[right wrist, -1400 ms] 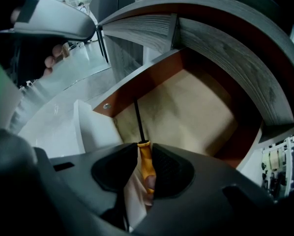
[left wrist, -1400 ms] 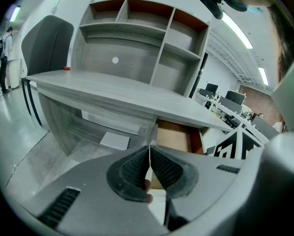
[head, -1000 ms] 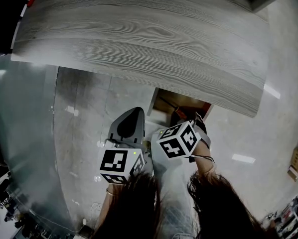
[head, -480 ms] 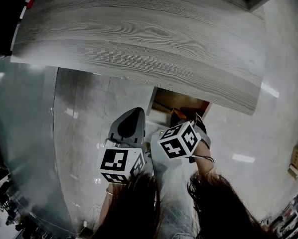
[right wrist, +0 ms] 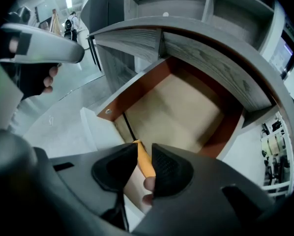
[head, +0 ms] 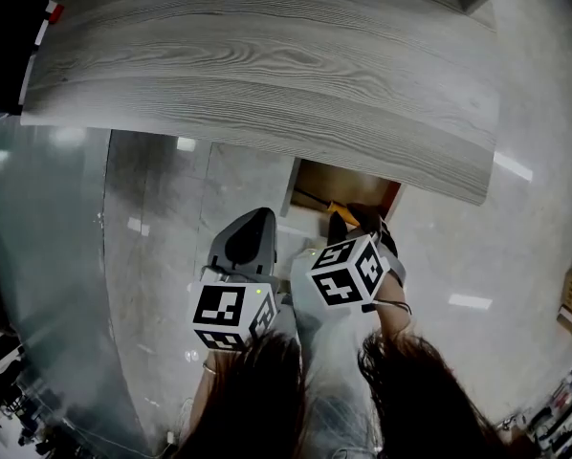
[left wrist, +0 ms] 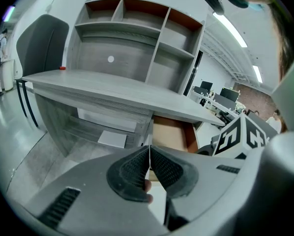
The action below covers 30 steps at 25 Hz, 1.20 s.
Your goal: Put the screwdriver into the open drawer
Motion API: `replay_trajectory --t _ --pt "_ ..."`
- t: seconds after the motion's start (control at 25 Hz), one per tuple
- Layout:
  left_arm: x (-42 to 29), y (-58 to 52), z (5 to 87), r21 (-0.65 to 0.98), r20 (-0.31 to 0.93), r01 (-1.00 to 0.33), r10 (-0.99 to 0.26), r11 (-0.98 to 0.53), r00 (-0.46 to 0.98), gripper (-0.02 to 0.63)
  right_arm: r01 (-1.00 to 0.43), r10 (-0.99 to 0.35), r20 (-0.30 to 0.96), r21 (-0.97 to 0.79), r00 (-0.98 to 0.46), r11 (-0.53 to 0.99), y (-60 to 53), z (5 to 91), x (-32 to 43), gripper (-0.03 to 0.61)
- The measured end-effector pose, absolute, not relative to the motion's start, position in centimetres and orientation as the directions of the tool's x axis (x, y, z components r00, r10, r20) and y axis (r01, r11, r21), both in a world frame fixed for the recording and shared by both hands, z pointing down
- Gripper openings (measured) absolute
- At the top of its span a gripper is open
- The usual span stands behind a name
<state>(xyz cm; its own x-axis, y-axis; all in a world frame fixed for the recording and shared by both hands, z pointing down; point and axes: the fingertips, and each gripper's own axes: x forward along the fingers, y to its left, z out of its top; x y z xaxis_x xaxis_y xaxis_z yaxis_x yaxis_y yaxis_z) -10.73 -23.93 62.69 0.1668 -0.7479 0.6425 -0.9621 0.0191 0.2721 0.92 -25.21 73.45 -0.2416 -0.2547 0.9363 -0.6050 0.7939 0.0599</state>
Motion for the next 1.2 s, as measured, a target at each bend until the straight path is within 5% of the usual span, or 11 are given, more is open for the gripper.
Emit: replay_trajectory --t 1.2 --pt "-8.8 -19.4 59.1 0.268 0.636 -0.954 -0.719 -0.136 0.281 0.023 -0.769 -0.475 0.851 0.146 -0.223 0.623 -21.5 64.1 2.6 0.048"
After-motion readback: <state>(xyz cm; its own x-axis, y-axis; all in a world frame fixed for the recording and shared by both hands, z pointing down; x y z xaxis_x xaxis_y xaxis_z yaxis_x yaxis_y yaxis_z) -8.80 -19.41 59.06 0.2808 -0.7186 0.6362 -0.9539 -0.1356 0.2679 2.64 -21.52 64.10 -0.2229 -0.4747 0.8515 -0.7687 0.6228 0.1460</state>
